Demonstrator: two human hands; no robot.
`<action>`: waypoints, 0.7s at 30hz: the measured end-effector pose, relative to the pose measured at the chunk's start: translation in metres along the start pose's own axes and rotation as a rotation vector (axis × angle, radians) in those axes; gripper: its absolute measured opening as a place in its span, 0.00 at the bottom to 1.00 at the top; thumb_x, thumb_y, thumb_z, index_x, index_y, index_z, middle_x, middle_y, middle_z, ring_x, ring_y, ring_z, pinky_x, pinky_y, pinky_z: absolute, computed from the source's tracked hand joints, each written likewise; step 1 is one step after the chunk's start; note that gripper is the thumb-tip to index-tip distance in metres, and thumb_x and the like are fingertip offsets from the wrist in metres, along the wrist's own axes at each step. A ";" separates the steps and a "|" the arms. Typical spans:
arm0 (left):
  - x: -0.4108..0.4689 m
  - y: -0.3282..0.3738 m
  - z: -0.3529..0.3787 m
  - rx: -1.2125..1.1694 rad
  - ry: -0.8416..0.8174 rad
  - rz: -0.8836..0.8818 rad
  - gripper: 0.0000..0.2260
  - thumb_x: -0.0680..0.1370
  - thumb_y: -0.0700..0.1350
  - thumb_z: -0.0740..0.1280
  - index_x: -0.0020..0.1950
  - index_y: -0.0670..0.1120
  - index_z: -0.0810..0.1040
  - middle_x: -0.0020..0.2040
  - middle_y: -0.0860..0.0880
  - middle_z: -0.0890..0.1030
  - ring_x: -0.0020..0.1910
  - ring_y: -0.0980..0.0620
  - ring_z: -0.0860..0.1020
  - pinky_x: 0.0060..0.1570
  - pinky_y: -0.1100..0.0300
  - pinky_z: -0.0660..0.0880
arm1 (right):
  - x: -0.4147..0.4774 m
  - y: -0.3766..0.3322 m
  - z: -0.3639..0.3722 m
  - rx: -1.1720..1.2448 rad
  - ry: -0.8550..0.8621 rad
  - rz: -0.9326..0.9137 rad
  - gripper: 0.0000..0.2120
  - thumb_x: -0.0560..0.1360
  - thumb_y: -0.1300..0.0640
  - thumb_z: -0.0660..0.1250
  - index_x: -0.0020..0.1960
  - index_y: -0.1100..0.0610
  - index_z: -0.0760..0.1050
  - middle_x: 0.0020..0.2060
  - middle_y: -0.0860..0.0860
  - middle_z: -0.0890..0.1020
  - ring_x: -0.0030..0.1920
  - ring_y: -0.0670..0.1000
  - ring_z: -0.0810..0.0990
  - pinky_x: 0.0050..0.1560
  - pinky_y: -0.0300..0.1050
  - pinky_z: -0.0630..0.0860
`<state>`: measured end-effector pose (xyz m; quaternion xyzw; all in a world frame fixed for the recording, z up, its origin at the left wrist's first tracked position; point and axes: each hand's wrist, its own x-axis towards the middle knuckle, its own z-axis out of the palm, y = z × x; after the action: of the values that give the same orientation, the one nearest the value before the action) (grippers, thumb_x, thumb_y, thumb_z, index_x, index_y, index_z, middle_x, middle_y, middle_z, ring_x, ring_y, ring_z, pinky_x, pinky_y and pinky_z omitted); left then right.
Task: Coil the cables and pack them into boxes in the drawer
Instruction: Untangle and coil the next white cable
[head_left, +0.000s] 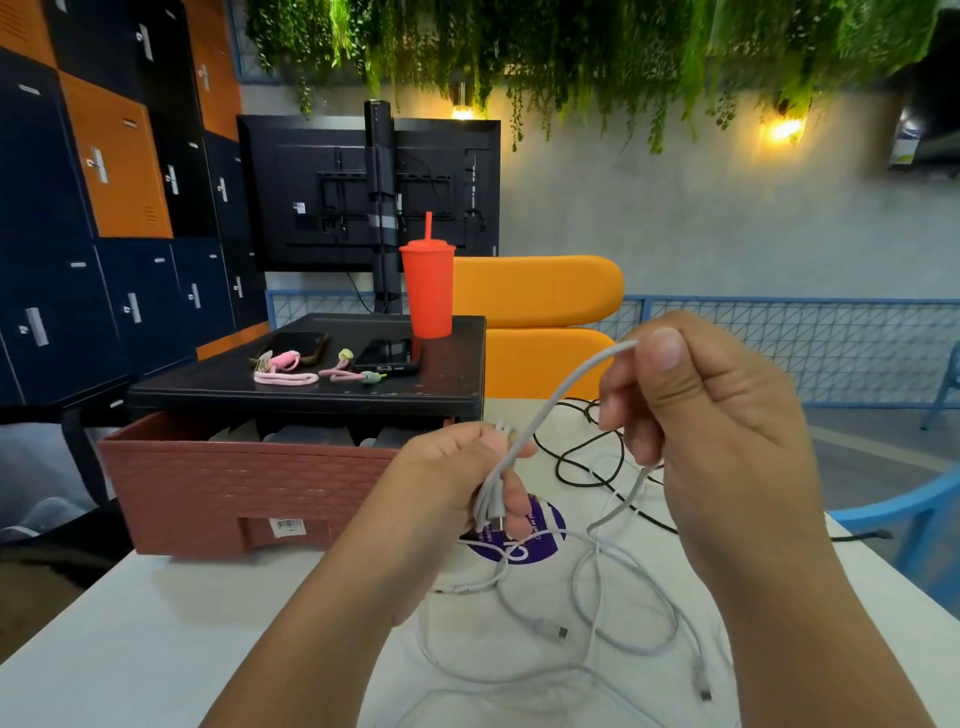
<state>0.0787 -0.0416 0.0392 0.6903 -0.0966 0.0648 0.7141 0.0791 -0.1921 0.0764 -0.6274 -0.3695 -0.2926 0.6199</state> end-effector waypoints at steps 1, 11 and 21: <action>0.000 0.000 0.001 0.018 0.005 0.009 0.15 0.81 0.41 0.55 0.42 0.44 0.80 0.24 0.48 0.74 0.23 0.53 0.73 0.39 0.52 0.67 | 0.000 -0.001 0.001 -0.002 -0.001 -0.002 0.15 0.74 0.46 0.55 0.33 0.52 0.71 0.27 0.45 0.76 0.25 0.41 0.68 0.28 0.30 0.65; -0.011 0.009 -0.005 -0.503 -0.233 0.101 0.16 0.73 0.53 0.61 0.38 0.43 0.83 0.22 0.51 0.66 0.19 0.56 0.66 0.36 0.61 0.77 | 0.003 0.032 -0.013 -0.335 0.162 0.256 0.13 0.76 0.49 0.64 0.36 0.54 0.75 0.23 0.45 0.70 0.25 0.41 0.68 0.24 0.30 0.63; -0.008 0.008 -0.026 -0.758 -0.153 0.217 0.20 0.83 0.42 0.52 0.72 0.32 0.56 0.53 0.38 0.78 0.54 0.43 0.78 0.71 0.55 0.56 | -0.005 0.031 0.007 -0.514 -0.523 0.394 0.09 0.77 0.50 0.62 0.44 0.37 0.77 0.32 0.48 0.78 0.36 0.48 0.77 0.41 0.44 0.75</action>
<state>0.0701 -0.0152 0.0447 0.3664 -0.2388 0.0481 0.8980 0.1017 -0.1841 0.0542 -0.8737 -0.3023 -0.0819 0.3723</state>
